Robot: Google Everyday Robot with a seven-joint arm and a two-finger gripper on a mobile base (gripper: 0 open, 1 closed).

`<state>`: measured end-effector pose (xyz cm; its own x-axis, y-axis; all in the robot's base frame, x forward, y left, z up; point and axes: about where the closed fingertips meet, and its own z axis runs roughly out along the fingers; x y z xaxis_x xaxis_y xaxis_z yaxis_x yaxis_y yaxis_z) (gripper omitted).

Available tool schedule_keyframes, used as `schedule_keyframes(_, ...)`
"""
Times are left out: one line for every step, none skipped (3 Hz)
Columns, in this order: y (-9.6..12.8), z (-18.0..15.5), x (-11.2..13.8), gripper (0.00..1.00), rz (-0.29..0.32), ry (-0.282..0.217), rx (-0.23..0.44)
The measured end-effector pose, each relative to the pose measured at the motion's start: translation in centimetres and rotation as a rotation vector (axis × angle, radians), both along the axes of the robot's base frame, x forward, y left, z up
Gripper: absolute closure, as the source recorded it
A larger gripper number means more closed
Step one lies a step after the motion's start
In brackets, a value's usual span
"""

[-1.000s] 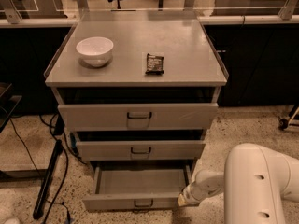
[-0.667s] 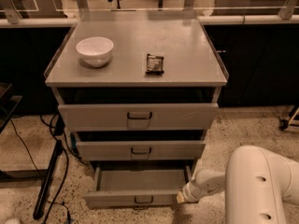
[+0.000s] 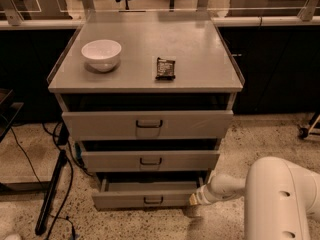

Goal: Close bottom drawer

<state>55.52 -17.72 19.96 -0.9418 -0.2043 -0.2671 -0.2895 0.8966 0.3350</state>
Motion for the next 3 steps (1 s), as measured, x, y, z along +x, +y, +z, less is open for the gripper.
schedule_keyframes(0.0, 0.0, 0.0, 1.00, 0.000, 0.000, 0.000)
schedule_keyframes(-0.5, -0.8, 0.8, 1.00, -0.037, 0.008, -0.010)
schedule_keyframes(-1.0, -1.2, 2.5, 1.00, -0.076, -0.019, -0.039)
